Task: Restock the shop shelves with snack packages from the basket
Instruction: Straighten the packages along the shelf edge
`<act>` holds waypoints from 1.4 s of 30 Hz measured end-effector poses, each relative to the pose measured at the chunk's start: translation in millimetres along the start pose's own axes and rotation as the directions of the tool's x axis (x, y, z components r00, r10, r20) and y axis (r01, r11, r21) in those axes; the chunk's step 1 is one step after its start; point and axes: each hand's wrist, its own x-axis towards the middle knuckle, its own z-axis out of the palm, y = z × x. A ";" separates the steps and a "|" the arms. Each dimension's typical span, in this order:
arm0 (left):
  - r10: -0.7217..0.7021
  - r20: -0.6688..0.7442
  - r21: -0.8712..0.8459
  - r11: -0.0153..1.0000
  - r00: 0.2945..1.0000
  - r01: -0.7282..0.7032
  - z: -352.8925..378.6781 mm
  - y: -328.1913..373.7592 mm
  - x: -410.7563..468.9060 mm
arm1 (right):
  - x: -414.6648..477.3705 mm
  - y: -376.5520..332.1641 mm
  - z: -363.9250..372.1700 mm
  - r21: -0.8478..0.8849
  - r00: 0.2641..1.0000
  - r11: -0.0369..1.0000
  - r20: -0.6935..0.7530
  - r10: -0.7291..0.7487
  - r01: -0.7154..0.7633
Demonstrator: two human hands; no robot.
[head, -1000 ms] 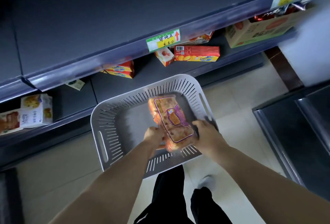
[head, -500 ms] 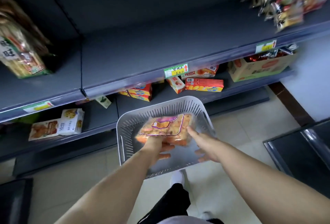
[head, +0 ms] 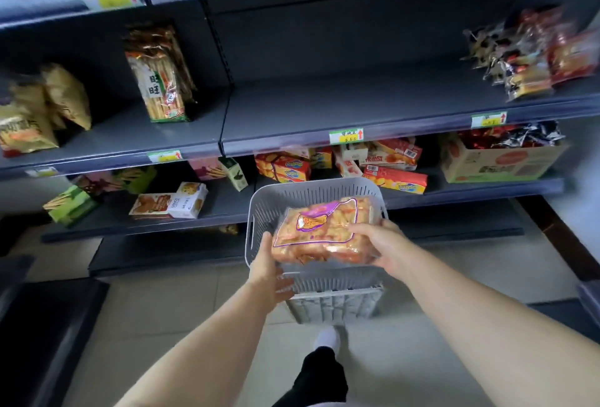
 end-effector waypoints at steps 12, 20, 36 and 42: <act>0.239 -0.169 -0.219 0.937 0.956 -0.273 -72.0 36.2 -75.7 | -72.7 -36.0 55.1 0.055 0.911 0.963 0.313 -0.268 0.264; 0.524 -0.352 -0.369 0.684 0.775 -0.630 -105.3 112.2 -128.1 | -127.1 -116.1 104.6 0.104 0.711 0.800 0.401 -0.578 0.591; 0.803 -0.314 -0.355 0.395 0.506 -0.847 -149.5 372.6 -135.4 | -104.9 -304.6 233.0 -0.327 0.425 0.379 0.082 -0.901 0.866; 0.866 -0.290 -0.213 0.356 0.407 -0.910 -160.5 481.9 -106.9 | -74.4 -378.5 299.0 -0.455 0.358 0.346 -0.064 -0.932 0.820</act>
